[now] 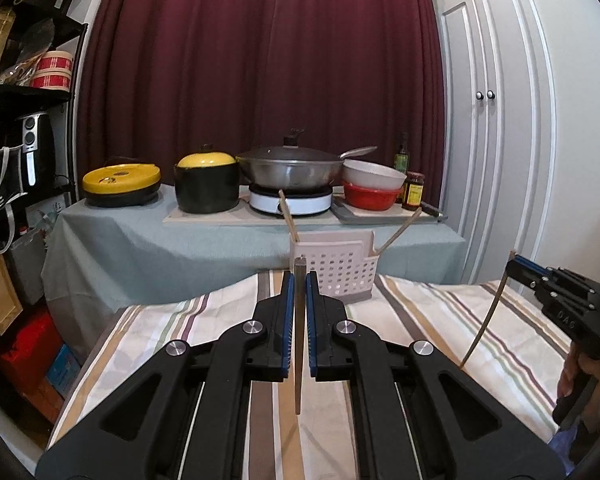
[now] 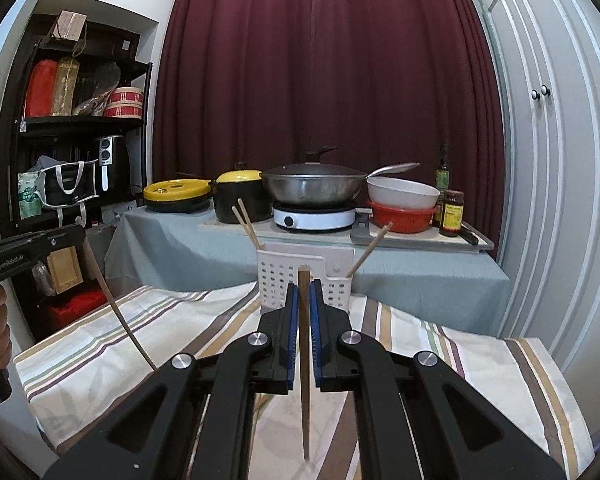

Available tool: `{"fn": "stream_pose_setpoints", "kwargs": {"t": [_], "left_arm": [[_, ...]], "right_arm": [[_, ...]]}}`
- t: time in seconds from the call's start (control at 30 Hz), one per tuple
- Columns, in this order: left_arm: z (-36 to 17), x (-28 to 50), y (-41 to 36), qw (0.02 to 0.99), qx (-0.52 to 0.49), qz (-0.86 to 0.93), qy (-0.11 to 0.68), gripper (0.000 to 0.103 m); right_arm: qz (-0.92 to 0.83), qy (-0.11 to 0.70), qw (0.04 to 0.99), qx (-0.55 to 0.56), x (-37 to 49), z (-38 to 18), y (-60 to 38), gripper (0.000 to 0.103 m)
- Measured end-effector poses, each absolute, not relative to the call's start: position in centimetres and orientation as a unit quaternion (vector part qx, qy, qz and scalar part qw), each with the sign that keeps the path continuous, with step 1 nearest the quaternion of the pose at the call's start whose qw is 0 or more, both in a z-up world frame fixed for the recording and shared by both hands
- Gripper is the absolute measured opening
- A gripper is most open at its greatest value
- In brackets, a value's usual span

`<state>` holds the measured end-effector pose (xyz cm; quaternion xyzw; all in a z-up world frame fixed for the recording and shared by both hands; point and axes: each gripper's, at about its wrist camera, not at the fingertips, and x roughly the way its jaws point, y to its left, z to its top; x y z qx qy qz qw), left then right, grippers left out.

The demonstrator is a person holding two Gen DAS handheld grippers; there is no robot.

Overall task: Organize utensils
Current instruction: 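Lift both held chopsticks and carry them over the white holder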

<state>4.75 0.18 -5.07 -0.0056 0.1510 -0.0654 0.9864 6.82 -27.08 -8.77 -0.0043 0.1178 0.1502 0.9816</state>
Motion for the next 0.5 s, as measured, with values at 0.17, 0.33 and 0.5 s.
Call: {"fn": "stream_pose_setpoints", "kwargs": {"t": [0.17,0.33,0.5], "left_arm": [[-3.5,7.0,-0.1,0.986,-0.009,-0.08,0.146,0.006],[-1.5,10.3,-0.4,0.985,-0.017,-0.099,0.142,0.006],[0.8,13.6,-0.8,0.986,-0.012,-0.108,0.126,0.006]], "right_arm": [[0.16,0.099,0.982,-0.009,9.0,-7.2,-26.7,0.007],[0.17,0.073,0.983,-0.016,11.6,-4.9,-26.1,0.007],[0.17,0.04,0.984,-0.02,14.8,-1.9,-25.9,0.007]]}}
